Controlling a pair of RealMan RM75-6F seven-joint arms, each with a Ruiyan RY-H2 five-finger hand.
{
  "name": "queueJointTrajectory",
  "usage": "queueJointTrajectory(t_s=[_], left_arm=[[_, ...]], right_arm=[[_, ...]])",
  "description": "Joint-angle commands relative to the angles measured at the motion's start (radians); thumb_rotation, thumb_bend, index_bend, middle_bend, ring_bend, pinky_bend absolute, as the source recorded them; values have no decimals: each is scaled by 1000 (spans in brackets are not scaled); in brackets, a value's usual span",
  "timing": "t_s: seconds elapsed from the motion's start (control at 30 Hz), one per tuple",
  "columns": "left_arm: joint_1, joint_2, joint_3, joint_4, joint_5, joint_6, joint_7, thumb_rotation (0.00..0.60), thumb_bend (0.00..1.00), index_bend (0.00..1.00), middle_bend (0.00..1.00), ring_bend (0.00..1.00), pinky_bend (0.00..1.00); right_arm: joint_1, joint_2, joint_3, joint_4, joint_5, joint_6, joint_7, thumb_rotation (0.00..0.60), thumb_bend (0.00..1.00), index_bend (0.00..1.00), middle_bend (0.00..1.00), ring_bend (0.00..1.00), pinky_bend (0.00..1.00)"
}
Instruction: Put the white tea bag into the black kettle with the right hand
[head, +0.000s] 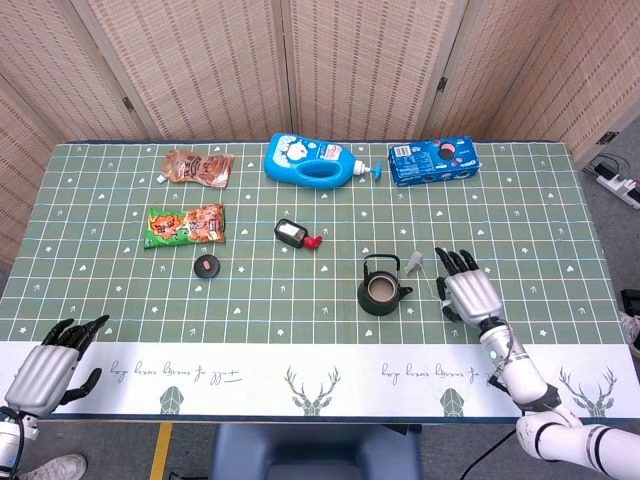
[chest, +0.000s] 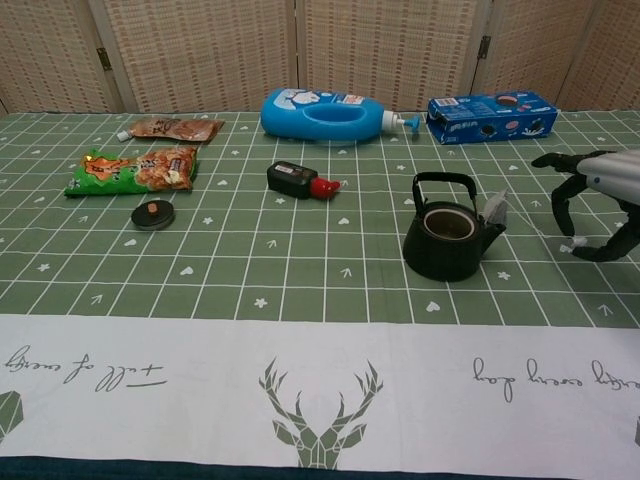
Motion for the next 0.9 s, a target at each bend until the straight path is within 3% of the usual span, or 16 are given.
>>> queueJointTrajectory(t_s=[0.03,0.47,0.9], left_arm=[[-1,0,0,0,-1,-2,1,600,402,0,147,174,96],[-1,-1,-1,-2,-4,-3,4,600,403,0,147,174,96],[-3,-1,-1,-3,-9,-11,8,600,402,0,147,174,96]], right_arm=[[-5,34,18,-55,-24,35,12,600,333,561,0,61,0],[10,163,96,-320,-28,146,-116,600,334,561,1,67,0],[62,222,174,-524,48,215,-284,600,333,561,7,72,0]])
